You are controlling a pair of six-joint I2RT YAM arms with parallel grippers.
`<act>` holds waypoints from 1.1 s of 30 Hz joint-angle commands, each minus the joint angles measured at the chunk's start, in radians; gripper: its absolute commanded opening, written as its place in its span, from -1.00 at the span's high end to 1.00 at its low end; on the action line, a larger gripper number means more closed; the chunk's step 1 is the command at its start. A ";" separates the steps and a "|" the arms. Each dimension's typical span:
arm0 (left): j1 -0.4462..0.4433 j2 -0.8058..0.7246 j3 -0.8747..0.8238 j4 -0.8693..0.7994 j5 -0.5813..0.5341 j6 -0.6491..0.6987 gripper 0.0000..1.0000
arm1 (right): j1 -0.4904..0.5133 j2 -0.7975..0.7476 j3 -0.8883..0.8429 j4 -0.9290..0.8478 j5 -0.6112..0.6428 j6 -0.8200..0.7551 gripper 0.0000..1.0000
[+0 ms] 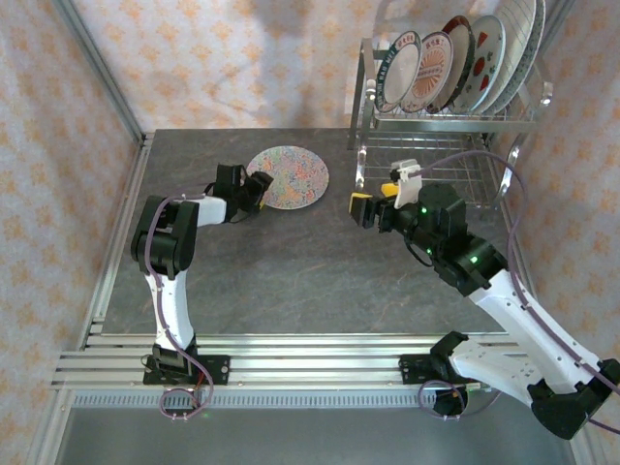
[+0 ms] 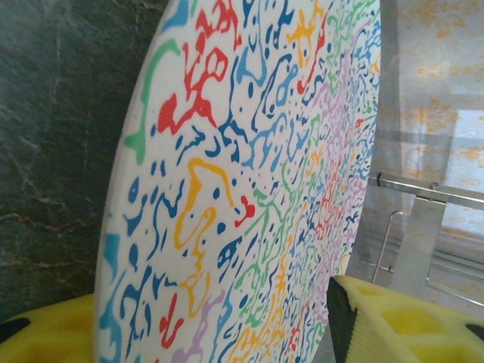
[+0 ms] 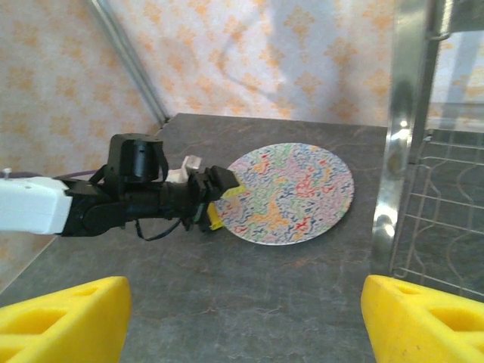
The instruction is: Unload the plates from the dish rack
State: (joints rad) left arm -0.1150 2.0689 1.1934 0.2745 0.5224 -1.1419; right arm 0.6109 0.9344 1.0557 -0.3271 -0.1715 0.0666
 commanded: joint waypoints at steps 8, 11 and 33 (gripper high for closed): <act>0.012 -0.024 0.089 -0.390 -0.098 0.072 -0.35 | 0.007 0.018 0.182 -0.201 0.364 0.033 -0.58; 0.011 -0.029 0.101 -0.442 -0.117 0.077 -0.36 | 0.005 0.031 0.263 -0.266 0.478 0.030 -0.54; -0.115 -0.445 0.202 -0.766 -0.284 0.196 -0.47 | -0.591 0.460 1.161 -0.683 0.347 0.107 -0.44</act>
State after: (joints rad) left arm -0.1886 1.7050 1.3411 -0.4129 0.2893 -1.0065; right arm 0.1051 1.3483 2.1590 -0.9375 0.3264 0.1051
